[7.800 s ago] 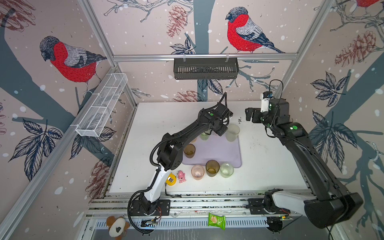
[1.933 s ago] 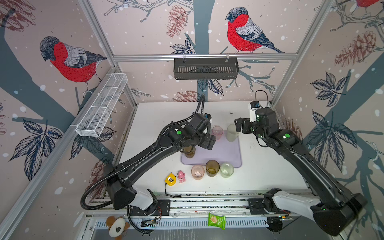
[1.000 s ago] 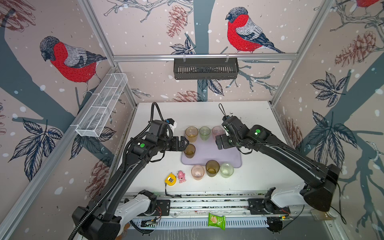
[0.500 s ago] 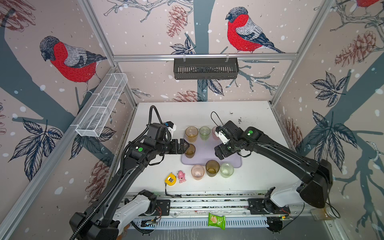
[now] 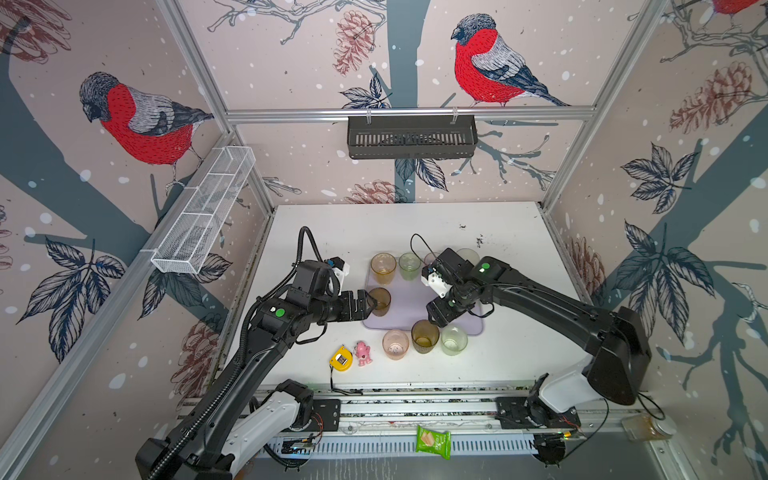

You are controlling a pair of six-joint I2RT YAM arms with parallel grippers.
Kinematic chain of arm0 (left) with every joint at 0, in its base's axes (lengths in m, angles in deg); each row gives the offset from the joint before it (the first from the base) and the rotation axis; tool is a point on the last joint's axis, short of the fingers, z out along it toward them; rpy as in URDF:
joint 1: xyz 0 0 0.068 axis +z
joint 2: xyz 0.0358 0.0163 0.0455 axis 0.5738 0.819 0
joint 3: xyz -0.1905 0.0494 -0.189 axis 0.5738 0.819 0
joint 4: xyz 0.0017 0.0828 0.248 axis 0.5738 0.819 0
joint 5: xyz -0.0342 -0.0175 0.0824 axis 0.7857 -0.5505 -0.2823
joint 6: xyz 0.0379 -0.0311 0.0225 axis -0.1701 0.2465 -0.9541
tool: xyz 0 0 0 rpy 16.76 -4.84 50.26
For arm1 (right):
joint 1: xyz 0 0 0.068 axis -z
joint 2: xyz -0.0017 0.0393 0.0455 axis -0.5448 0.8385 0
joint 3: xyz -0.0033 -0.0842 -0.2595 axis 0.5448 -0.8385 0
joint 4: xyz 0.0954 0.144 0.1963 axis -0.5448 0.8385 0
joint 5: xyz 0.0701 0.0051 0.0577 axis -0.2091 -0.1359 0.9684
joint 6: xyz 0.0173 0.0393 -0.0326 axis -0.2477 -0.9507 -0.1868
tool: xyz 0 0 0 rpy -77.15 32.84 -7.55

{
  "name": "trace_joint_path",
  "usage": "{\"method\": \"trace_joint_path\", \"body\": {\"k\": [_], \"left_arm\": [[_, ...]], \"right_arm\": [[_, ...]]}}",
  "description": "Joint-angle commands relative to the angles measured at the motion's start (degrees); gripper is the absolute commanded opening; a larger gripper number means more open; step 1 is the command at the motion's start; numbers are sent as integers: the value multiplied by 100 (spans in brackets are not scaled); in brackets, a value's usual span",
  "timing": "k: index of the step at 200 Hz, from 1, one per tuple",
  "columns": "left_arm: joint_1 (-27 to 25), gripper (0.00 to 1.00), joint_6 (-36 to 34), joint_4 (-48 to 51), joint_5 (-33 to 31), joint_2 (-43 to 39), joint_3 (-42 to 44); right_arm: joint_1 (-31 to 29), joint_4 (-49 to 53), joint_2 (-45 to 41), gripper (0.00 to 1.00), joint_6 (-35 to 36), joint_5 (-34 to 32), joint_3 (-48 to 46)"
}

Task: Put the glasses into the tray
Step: 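Move the right gripper over the dark olive glass while the left gripper withdraws, then lower the right gripper onto the olive glass rim and close it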

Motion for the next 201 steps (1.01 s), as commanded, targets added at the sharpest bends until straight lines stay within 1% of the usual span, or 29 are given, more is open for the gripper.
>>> {"method": "trace_joint_path", "body": {"k": [1,17,43,89,112,133,166,201], "left_arm": [[6,98,0,-147,-17,29,-10],[6,98,15,-167,-20,9,14],[6,98,79,-240,-24,-99,120],[6,98,233,-376,33,-272,310],[2,98,220,-380,15,-280,319],[6,98,227,-375,14,-305,351],[6,98,246,-390,-20,-364,416],[6,98,271,-442,-28,-368,428]], "right_arm": [[-78,19,21,72,-6,-74,41],[-140,34,54,70,-7,-87,9],[-239,8,117,61,-54,-141,-19],[-329,-80,263,59,-112,-160,30],[-362,-65,361,54,-108,-225,57],[-372,-90,405,52,-87,-208,59],[-379,-111,434,45,-58,-243,-5],[-384,-152,457,43,-51,-265,-38]]}}
